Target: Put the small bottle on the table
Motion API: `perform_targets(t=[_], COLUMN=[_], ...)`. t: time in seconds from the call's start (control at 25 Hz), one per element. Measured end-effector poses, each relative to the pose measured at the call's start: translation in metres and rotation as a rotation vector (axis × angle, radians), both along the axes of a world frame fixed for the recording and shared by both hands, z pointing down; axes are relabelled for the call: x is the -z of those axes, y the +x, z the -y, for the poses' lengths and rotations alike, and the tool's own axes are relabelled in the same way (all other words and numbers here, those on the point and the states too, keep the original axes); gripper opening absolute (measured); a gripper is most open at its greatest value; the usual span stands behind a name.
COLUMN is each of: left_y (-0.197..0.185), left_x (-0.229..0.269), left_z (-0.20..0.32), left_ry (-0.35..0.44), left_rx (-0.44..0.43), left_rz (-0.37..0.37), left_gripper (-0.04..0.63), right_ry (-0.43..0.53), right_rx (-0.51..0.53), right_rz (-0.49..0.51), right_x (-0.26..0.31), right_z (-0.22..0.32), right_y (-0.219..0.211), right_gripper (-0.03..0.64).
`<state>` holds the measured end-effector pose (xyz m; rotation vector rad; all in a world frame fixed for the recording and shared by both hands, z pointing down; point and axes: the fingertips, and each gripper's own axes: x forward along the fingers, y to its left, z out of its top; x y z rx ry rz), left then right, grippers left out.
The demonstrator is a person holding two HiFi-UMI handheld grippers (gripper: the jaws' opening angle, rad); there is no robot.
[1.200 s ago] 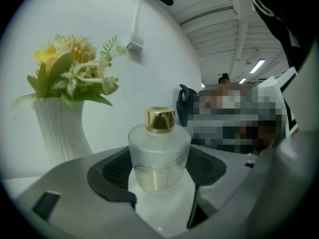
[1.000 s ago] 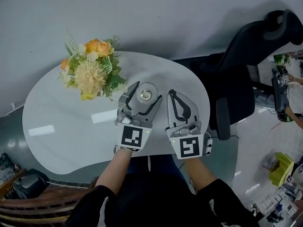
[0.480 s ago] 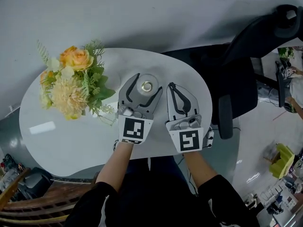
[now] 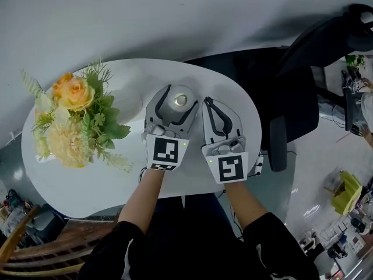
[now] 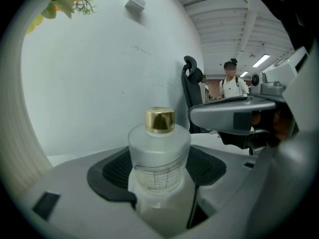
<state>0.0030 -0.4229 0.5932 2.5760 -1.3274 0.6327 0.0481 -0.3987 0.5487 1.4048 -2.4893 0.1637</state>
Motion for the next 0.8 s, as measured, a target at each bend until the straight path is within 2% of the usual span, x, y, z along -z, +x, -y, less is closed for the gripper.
perform_targets(t=[0.28, 0.68, 0.8], left_y=[0.000, 0.003, 0.002], left_x=[-0.012, -0.012, -0.009], left_z=[0.005, 0.007, 0.006], left_ry=[-0.050, -0.068, -0.063], left_rx=[0.024, 0.025, 0.029], left_rz=[0.035, 0.057, 0.064], left_gripper=[0.330, 0.330, 0.362], right_ry=[-0.018, -0.016, -0.001], right_rx=[-0.002, -0.010, -0.012], right_rz=[0.002, 0.013, 0.012], right_x=[-0.006, 0.000, 0.008], right_z=[0.005, 0.005, 0.004], right_y=[0.002, 0.008, 0.007], right_gripper=[0.023, 0.023, 0.023])
